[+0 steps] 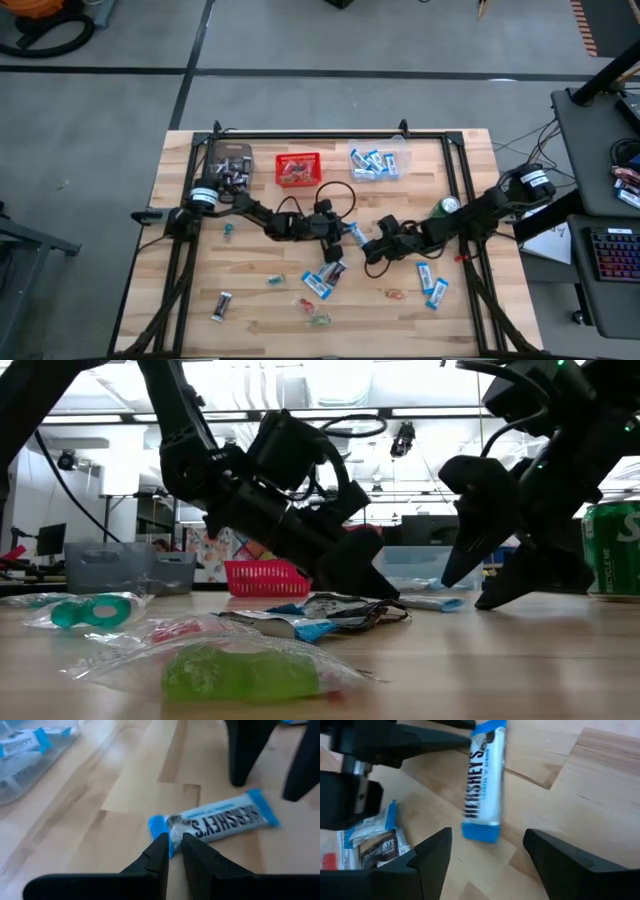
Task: Sort candy
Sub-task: Put the white chocolate into the transparent bin
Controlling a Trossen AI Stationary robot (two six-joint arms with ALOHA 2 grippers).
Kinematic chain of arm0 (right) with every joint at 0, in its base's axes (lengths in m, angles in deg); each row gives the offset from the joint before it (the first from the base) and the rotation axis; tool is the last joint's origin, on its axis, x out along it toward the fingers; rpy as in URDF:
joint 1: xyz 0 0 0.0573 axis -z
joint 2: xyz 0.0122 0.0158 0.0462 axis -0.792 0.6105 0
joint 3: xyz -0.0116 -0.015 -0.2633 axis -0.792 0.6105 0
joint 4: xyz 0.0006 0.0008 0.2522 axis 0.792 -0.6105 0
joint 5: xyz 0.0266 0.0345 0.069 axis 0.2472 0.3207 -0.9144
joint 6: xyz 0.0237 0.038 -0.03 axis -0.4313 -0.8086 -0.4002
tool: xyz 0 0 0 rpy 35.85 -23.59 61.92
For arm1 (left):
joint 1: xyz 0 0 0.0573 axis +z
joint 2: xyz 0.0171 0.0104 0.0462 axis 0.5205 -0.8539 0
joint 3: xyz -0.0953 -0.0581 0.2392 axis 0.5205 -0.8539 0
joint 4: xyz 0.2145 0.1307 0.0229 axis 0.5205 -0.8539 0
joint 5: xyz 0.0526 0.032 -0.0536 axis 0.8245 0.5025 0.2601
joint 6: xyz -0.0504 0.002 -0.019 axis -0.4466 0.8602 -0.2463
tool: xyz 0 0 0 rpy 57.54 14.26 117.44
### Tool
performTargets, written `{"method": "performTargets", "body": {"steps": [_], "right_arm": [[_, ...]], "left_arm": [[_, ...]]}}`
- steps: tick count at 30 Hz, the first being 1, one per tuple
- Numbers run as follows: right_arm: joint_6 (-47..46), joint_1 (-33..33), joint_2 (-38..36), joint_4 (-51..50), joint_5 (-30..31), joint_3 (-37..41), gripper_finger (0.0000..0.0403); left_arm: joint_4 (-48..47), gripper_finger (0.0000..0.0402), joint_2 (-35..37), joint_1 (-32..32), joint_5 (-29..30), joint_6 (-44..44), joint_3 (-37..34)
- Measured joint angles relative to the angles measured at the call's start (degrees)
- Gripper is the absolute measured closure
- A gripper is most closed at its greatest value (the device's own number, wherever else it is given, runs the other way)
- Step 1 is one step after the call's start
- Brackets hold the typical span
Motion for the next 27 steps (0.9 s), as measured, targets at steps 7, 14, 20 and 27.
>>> {"method": "performTargets", "body": {"steps": [7,14,20,27], "right_arm": [[2.5,1.7,1.9,3.5,0.2,0.0,0.0152],[4.9,2.2,3.4,6.8,1.7,0.0,0.0154],[6.1,2.4,7.5,13.0,2.9,0.0,0.0154],[10.8,2.4,10.3,13.3,4.5,-0.4,0.0169]], "left_arm": [[0.6,0.0364,-1.6,0.9,0.0,-1.3,0.0],[0.4,0.0365,-2.0,1.0,0.1,-2.6,0.0],[0.2,0.0364,-2.1,1.0,0.1,-2.9,0.0],[0.1,0.0365,-2.1,1.0,0.1,-2.9,0.0]]}}
